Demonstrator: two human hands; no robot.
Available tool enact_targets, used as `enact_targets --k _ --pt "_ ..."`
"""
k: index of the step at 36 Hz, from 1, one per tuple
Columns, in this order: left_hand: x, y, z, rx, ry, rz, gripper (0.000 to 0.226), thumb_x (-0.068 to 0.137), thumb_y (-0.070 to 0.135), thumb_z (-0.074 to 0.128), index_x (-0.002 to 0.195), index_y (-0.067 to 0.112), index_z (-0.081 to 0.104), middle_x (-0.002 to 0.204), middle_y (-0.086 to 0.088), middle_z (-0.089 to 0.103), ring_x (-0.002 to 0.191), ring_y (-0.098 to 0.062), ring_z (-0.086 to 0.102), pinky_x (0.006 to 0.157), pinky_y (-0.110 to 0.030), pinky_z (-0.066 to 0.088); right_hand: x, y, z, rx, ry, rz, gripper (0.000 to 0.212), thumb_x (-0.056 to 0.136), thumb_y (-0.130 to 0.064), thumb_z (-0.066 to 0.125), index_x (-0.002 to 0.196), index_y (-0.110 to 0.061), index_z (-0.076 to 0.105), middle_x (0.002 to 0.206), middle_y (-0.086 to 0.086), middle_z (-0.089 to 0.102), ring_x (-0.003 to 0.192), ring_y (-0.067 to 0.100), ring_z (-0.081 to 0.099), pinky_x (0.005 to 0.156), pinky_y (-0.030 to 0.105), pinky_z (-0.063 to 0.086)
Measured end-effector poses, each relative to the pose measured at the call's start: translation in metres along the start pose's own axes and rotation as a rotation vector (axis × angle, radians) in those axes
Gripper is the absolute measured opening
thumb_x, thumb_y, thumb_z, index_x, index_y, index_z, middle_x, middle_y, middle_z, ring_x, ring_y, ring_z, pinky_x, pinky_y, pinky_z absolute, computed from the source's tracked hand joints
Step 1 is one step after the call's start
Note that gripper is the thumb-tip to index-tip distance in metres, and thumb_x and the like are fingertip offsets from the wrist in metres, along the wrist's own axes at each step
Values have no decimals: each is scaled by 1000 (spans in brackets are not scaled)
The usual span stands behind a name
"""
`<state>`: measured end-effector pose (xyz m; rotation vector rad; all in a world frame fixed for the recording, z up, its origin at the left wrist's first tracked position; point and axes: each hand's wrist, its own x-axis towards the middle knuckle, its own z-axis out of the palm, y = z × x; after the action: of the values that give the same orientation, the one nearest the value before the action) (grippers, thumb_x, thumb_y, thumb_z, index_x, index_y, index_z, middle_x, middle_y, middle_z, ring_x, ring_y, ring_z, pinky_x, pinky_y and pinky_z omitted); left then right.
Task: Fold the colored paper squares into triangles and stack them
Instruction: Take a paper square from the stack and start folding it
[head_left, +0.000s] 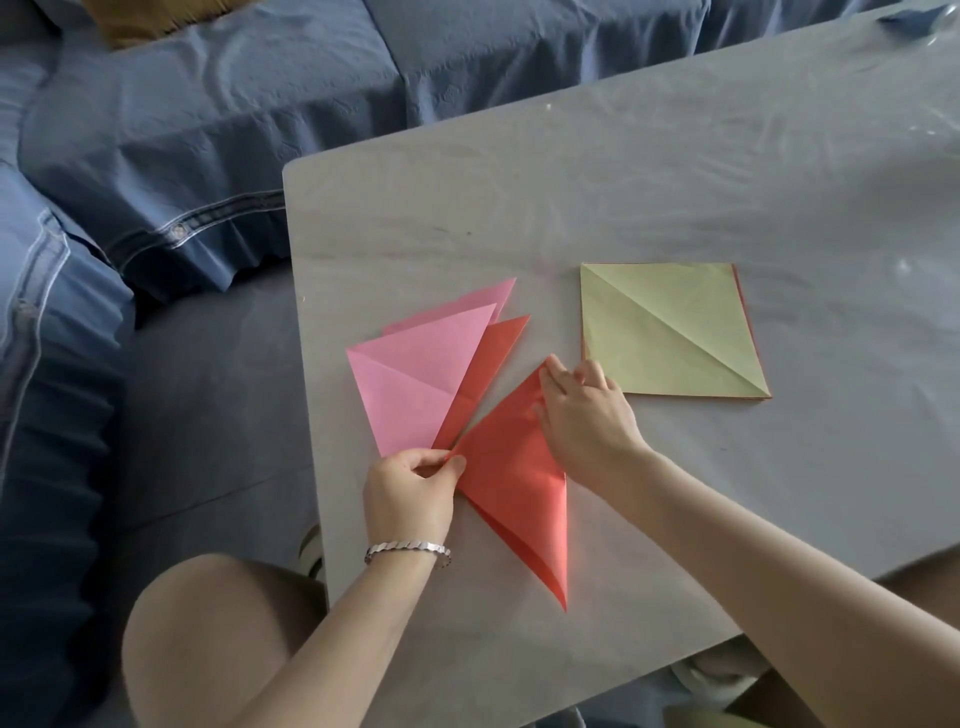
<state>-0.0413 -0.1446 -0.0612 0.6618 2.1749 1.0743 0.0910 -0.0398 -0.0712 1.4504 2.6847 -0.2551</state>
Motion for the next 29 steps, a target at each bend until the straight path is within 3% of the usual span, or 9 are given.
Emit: enact_targets --k 4,6,9,12,19,22,29 --pt "0 0 0 3 2 12 21 75 12 73 62 26 64 65 10 64 68 -13 63 63 -21 44 11 -1 -4 -1 33 25 30 98 -17 31 122 -7 46 135 2 41 115 27 35 87 31 34" --pt "0 -1 0 15 7 13 19 75 13 73 63 25 65 66 10 64 70 -14 63 64 -21 44 9 2 -3 10 18 3 29 98 -17 33 122 -7 44 135 1 40 115 26 35 89 31 33" --pt "-1 -1 0 15 13 12 12 74 13 72 67 21 68 66 8 65 67 -13 63 61 -20 45 -2 9 -4 26 -22 -42 45 100 -30 31 140 -9 30 151 -1 21 125 26 28 100 31 26" --pt "-2 -1 -1 17 20 22 13 74 13 72 65 22 68 65 7 66 66 -11 62 59 -15 43 -18 14 -3 44 -50 -77 55 99 -41 31 145 -14 21 155 -6 12 131 23 22 105 31 21" --pt "-2 -1 -1 16 21 19 18 75 13 72 63 24 65 65 7 64 67 -13 61 60 -19 44 -48 19 -2 129 -95 -117 73 88 -57 44 146 -18 23 155 -11 10 133 18 19 105 27 16" --pt "0 -2 0 3 26 4 23 73 12 73 59 27 64 65 6 66 70 -19 65 70 -27 52 -56 20 -3 135 -120 -140 82 82 -63 48 146 -19 22 155 -12 8 131 17 19 104 27 16" --pt "-3 0 0 6 30 -5 27 74 12 72 58 29 61 65 5 65 71 -25 66 76 -36 54 -76 17 -1 136 -225 -181 111 67 -73 57 149 -15 9 156 -8 -5 133 16 10 107 28 12"
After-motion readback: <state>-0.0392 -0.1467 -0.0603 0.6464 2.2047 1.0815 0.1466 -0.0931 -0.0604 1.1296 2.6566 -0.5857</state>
